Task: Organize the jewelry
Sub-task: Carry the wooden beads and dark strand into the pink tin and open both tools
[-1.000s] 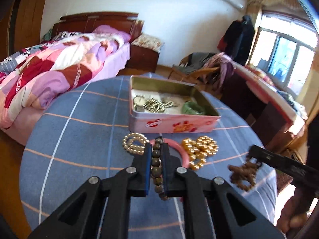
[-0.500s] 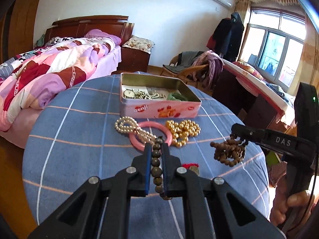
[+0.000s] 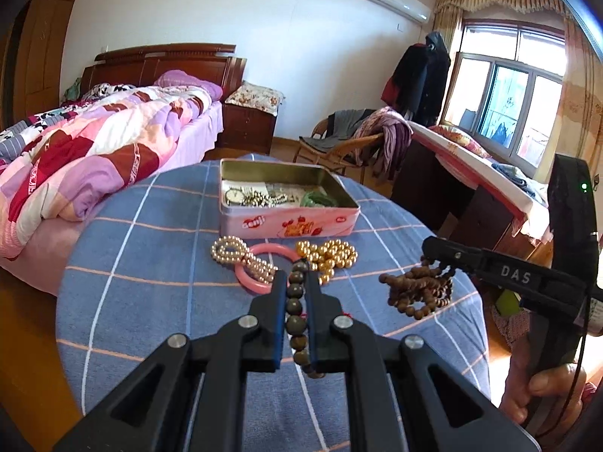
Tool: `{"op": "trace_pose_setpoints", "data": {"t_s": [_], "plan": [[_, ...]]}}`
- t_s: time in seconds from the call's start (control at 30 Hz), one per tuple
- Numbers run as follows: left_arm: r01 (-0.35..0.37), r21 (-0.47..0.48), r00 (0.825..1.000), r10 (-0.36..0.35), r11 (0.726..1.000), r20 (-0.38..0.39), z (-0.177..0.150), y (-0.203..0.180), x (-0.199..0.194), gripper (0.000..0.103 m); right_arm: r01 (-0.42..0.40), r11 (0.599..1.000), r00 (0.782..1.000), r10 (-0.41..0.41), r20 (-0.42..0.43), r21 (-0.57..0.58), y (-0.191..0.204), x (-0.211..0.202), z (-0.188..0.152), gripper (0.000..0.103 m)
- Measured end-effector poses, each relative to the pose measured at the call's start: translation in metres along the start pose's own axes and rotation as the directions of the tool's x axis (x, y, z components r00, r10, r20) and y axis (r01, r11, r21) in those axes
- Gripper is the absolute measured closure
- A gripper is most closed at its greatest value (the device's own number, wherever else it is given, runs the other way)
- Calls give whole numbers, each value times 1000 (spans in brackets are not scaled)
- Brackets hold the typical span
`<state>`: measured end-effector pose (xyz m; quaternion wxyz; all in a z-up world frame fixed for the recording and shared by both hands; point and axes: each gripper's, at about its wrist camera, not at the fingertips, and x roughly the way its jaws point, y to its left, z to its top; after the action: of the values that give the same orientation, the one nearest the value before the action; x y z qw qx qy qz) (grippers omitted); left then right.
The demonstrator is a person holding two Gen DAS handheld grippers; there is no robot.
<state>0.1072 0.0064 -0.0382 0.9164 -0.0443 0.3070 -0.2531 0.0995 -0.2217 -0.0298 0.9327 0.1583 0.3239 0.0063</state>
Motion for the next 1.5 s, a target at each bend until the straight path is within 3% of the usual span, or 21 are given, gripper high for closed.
{"op": "trace_pose_setpoints", "data": {"t_s": [0.33, 0.57, 0.83, 1.23, 1.5], "plan": [[-3, -12, 995, 4, 1000, 104, 32, 8, -12, 93, -19, 998, 995, 26, 98, -66, 24, -9, 39, 88], [1, -13, 987, 1, 1000, 158, 56, 11, -1, 93, -18, 996, 986, 32, 165, -87, 37, -4, 70, 88], [14, -13, 984, -12, 1000, 179, 79, 12, 22, 93, 4, 995, 983, 14, 183, -97, 38, 20, 92, 87], [-33, -42, 993, 37, 999, 110, 106, 19, 93, 93, 67, 997, 986, -60, 158, -35, 15, 102, 134, 87], [-67, -49, 996, 69, 997, 47, 111, 24, 136, 93, 99, 995, 990, -95, 106, -30, 2, 153, 145, 87]]}}
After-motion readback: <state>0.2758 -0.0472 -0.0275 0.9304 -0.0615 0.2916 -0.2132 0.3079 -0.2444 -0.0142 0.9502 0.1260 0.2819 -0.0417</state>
